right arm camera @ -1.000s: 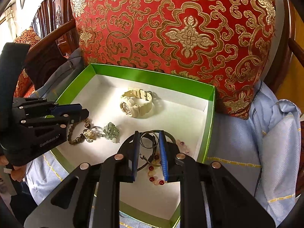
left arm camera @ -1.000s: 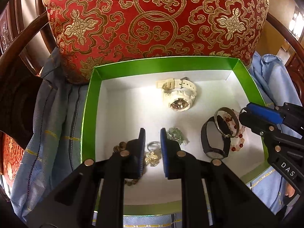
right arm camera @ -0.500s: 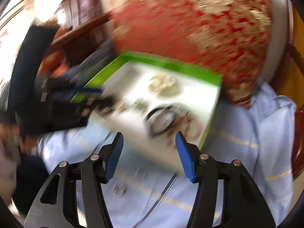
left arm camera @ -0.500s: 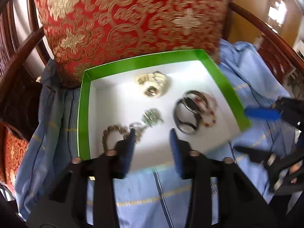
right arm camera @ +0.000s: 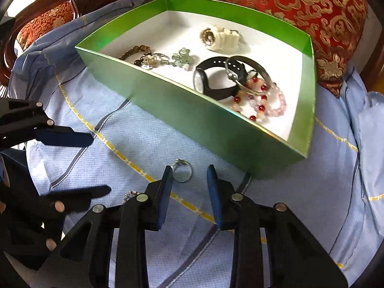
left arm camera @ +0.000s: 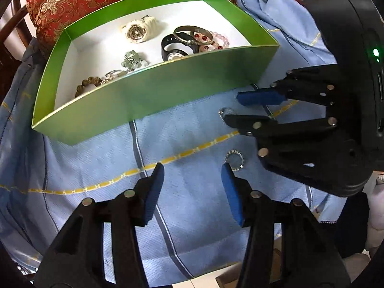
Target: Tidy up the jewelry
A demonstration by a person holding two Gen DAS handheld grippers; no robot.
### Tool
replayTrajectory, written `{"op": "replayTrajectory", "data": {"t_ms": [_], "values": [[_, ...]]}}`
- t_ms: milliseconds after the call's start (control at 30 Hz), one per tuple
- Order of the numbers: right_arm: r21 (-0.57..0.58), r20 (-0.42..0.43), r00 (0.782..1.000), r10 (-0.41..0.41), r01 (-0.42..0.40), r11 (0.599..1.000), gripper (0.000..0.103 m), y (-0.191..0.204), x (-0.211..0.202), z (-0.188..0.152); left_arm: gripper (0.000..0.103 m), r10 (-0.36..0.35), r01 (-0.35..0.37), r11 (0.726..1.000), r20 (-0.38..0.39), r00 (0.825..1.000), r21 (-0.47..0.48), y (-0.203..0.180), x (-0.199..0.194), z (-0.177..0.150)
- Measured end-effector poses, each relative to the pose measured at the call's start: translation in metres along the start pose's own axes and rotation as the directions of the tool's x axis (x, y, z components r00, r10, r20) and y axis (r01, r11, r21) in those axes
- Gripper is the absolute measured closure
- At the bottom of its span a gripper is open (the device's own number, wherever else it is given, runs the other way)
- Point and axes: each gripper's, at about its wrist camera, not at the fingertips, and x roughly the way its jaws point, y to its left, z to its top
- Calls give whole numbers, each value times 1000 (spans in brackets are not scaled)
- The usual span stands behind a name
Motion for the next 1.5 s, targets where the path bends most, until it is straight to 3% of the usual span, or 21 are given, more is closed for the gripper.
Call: {"op": "replayTrajectory", "data": {"t_ms": [200,300,467,567,767,900,1033,1100,1167,1233,1300,1500], "values": [[-20,11,1000,4,-4,1000,67,8,8,4,50,-29,30,999,-18,999,34,-14,7,-4],[-14,-4,1000,-11,10,1000,85,3,6,4,50,-44,45,999,-24,999,30,-19,10,-3],[40,-26,1000,-6,7,999,85,-12,1,0,50,-70,70,997,-8,998,34,-28,13,-1],[54,-30,1000,-2,3,999,84,-17,-1,-3,62,-53,54,997,-19,998,47,-36,21,-1],[49,-34,999,-7,8,999,84,-16,0,-4,65,-55,55,997,2,998,46,-47,27,2],[43,-34,999,-12,14,999,84,-15,1,-4,82,-36,36,999,6,999,26,-39,30,8],[43,-33,999,-14,15,999,85,-14,1,-4,82,48,-48,999,9,999,1,-19,33,11],[35,-31,999,-19,20,999,84,-12,0,-5,82,39,-38,998,1,999,-44,-6,33,11],[25,-30,999,-29,29,999,82,-10,-1,-6,82,37,-38,997,-4,999,-64,1,33,10],[13,-30,999,-29,29,999,64,-7,-1,-6,80,42,-42,997,-4,999,-68,3,32,8],[-4,-27,999,-45,44,999,55,-3,-1,-6,76,41,-41,997,-5,999,-59,0,32,7],[-23,-24,998,-63,62,998,55,-1,2,-7,75,51,-51,998,-2,999,-37,-9,37,10]]}}
